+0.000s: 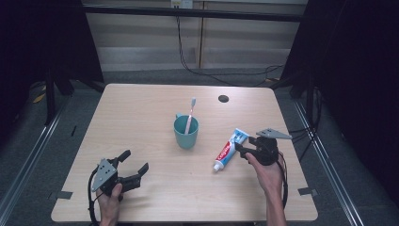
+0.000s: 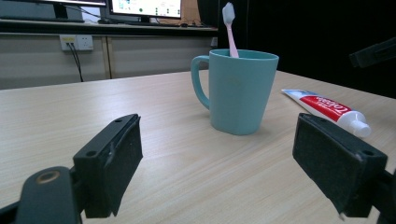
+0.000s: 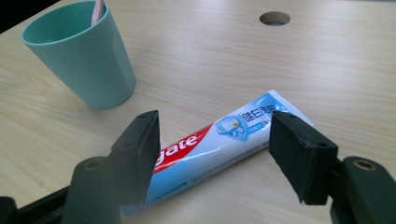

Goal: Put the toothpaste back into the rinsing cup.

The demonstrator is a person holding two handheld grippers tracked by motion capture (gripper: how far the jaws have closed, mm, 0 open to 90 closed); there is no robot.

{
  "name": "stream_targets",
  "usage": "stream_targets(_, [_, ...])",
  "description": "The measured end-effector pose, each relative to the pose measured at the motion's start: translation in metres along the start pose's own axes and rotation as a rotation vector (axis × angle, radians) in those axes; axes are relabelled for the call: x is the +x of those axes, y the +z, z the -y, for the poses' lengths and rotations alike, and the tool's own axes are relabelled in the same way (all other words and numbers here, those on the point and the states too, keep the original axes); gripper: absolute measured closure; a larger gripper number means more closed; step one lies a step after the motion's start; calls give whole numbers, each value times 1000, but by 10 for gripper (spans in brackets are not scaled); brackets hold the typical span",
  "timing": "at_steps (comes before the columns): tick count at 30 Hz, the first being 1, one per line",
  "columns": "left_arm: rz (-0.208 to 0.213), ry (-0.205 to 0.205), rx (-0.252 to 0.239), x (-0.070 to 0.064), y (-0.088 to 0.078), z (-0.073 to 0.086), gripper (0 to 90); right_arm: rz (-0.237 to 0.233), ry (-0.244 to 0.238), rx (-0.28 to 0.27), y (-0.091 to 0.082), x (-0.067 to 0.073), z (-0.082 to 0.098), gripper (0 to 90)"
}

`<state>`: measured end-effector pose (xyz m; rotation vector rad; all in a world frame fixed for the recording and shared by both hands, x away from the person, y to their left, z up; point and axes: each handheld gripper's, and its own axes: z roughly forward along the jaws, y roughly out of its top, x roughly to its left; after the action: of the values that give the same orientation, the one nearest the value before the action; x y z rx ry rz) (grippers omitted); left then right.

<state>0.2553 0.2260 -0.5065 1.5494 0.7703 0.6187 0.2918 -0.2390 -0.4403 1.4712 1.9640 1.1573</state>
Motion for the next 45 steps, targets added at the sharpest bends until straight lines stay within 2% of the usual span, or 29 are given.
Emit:
stream_targets(5, [12, -6, -6, -1, 0, 0, 158, -5, 16, 59, 10, -2, -7, 352])
stream_targets(7, [13, -2, -4, -1, 0, 0, 159, -34, 54, 89, 14, -3, -10, 355])
stream_targets(9, [15, 1, -3, -1, 0, 0, 160, -21, 59, 130, 17, -3, -13, 357])
stream_targets(20, [17, -3, -9, 0, -1, 1, 160, 16, 101, 235, 31, -7, -27, 356])
stream_targets(23, [14, -9, -12, 1, -1, 1, 160, 26, 124, 270, 37, -9, -27, 334])
stream_targets(28, [11, -3, -14, 1, -2, 1, 157, 46, 116, 327, 48, -9, -27, 246])
stream_targets(32, [12, -11, -9, 1, -2, 1, 157, 45, 141, 376, 56, -8, -26, 232])
stream_targets(34, [11, -12, -11, 1, -2, 1, 157, 50, 148, 404, 62, -9, -24, 232])
stream_targets(39, [12, -10, -11, 1, -2, 1, 157, 50, 165, 416, 66, -12, -24, 256])
stream_targets(42, [11, -6, -11, 1, -2, 1, 158, 45, 192, 443, 67, -14, -29, 270])
stream_targets(45, [12, -6, -8, 1, -2, 1, 158, 50, 193, 491, 69, -13, -33, 287])
